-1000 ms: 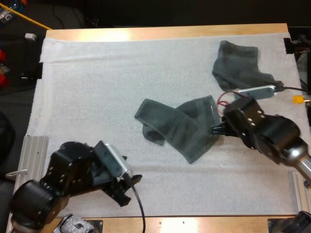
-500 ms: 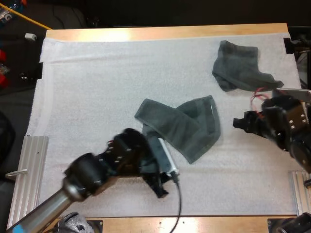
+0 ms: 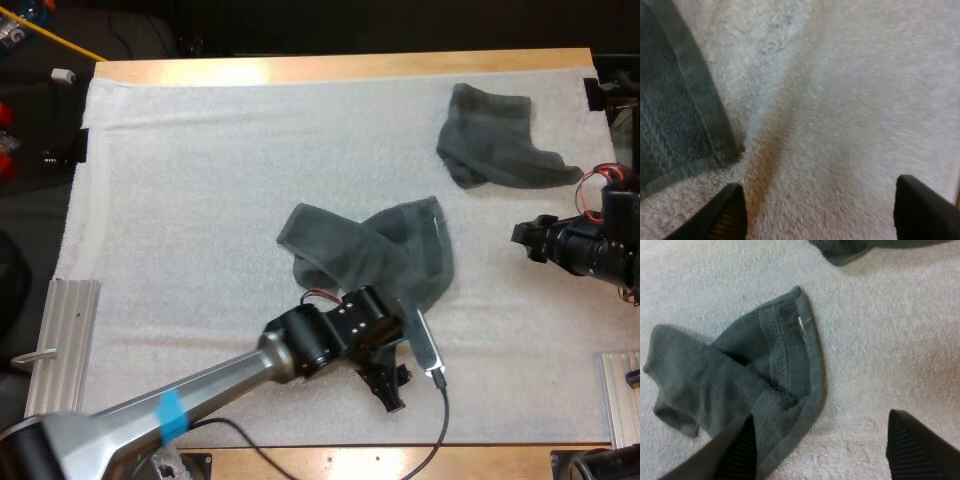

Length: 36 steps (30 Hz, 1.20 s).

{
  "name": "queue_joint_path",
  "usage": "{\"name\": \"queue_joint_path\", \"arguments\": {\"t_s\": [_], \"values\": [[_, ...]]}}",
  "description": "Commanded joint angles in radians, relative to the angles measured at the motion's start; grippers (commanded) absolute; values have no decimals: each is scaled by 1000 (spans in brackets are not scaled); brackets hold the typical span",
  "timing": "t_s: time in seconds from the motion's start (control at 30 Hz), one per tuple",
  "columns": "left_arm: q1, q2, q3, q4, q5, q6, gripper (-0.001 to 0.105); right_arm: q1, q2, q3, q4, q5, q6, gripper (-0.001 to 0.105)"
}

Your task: Pick towel from pile, fold and stack

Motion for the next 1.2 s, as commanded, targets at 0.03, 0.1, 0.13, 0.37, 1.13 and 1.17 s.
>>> {"name": "queue_joint_path", "arguments": {"t_s": [0.03, 0.1, 0.13, 0.37, 1.13, 1.17], "values": [[-5, 38, -4, -39, -61, -38, 60, -6, -5, 0, 9, -25, -15, 56], [-5, 75, -4, -62, -98, -48, 60, -6, -5, 0, 9, -27, -15, 56], [-5, 95, -4, -77, -111, -48, 60, -6, -5, 0, 9, -27, -15, 56], [-5, 193, -17, -111, -146, -48, 60, -6, -5, 0, 9, -27, -15, 56], [90, 359, -155, -69, -86, -112, 60, -6, -5, 0, 38, -18, -25, 56], [88, 362, -155, -67, -85, -112, 60, -6, -5, 0, 38, -18, -25, 56]]}}
